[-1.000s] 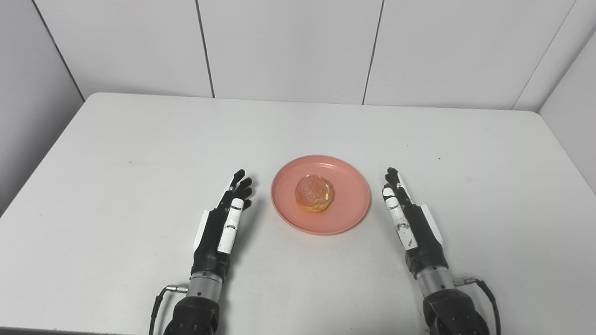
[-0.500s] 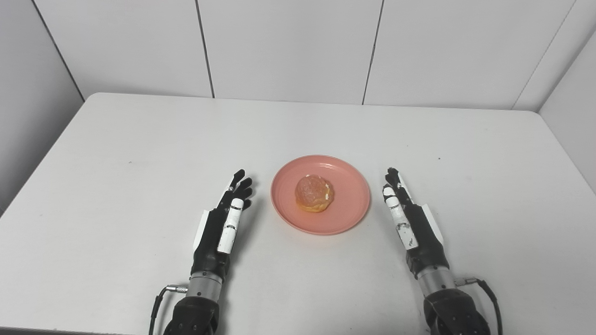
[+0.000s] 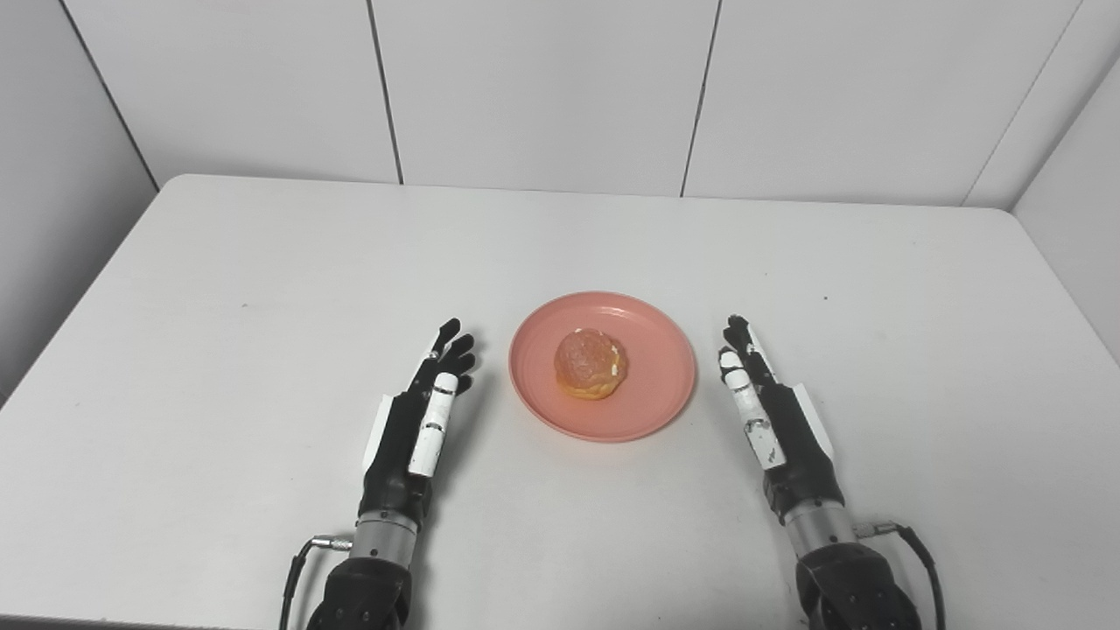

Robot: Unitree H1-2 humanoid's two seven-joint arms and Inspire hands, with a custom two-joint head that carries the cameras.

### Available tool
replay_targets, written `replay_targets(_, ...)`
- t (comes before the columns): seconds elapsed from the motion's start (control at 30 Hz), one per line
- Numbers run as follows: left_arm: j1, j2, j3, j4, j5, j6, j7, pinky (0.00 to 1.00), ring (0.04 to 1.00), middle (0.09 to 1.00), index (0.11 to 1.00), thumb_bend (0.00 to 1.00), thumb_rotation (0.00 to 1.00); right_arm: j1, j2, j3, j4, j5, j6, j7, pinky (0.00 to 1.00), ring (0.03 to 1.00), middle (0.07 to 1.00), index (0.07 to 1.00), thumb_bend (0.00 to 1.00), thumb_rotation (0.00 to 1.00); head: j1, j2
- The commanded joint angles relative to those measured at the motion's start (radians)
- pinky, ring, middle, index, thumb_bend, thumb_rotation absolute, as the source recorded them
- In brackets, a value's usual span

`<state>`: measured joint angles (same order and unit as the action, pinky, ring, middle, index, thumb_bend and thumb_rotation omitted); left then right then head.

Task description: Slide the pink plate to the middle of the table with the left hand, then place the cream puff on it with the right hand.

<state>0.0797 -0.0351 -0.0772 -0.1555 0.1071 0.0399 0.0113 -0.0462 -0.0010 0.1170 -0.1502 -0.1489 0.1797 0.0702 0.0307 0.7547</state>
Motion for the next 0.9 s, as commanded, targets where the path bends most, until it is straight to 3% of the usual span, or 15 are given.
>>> replay_targets(0.0,0.024,0.017,0.003,-0.024,0.003,-0.008,-0.005,0.9,0.905,0.916,0.913,0.47,1.0,-0.018,0.006,0.003,-0.035,0.0,0.006,-0.004,0.95,0.959,0.976,0.982,0.25,1.0,0.003,0.0)
replay_targets(0.87,0.02,0.018,0.002,-0.017,0.0,-0.004,-0.009,0.91,0.913,0.918,0.914,0.48,1.0,-0.023,-0.001,0.001,-0.027,0.013,-0.005,0.0,0.96,0.968,0.982,0.984,0.27,1.0,0.011,-0.004)
